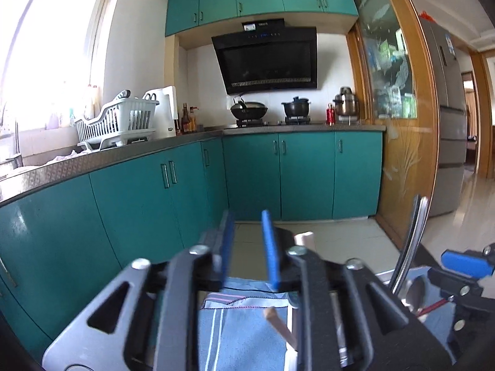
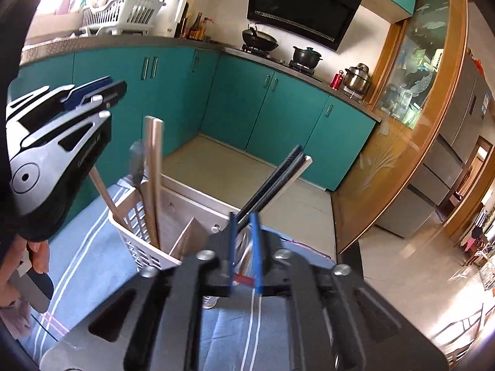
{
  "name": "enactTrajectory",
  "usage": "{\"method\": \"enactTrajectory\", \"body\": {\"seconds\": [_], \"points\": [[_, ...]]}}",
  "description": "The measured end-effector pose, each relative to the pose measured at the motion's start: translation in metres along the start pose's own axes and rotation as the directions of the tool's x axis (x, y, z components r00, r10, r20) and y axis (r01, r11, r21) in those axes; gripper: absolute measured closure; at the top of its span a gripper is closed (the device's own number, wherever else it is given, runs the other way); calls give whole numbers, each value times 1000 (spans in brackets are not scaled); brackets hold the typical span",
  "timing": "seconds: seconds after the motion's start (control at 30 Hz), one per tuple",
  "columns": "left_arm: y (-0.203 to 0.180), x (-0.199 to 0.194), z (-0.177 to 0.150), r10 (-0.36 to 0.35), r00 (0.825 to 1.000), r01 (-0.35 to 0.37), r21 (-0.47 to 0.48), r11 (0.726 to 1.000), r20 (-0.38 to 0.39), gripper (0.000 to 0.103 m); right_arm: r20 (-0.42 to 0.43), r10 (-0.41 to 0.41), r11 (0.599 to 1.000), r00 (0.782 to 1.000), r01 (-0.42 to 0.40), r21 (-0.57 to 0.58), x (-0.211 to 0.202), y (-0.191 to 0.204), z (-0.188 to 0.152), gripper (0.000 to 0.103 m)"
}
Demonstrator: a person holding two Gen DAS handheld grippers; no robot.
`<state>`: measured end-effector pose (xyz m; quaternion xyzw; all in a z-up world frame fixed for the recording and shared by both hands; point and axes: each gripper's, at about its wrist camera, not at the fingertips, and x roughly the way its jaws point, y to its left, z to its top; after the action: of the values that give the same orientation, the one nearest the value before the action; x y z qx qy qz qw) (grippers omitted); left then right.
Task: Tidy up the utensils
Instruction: 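Open both tools to release the spoons and pull back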
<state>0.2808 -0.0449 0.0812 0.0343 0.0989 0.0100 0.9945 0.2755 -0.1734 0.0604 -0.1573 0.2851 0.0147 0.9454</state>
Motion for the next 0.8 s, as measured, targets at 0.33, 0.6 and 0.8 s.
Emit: {"method": "enactTrajectory", "body": {"seconds": [0.33, 0.6, 0.8], "points": [[55, -90, -2, -23, 998, 31, -148, 989, 56, 28, 275, 37, 975, 961, -95, 202, -118, -50, -20, 36], [52, -130, -62, -64, 991, 52, -100, 994, -120, 12, 296, 48, 947, 954, -138, 289, -162, -56, -85, 15], [37, -148, -101, -80, 972, 76, -26, 997, -221, 4, 161, -43, 933, 986, -18, 359, -126, -26, -151, 8]]}}
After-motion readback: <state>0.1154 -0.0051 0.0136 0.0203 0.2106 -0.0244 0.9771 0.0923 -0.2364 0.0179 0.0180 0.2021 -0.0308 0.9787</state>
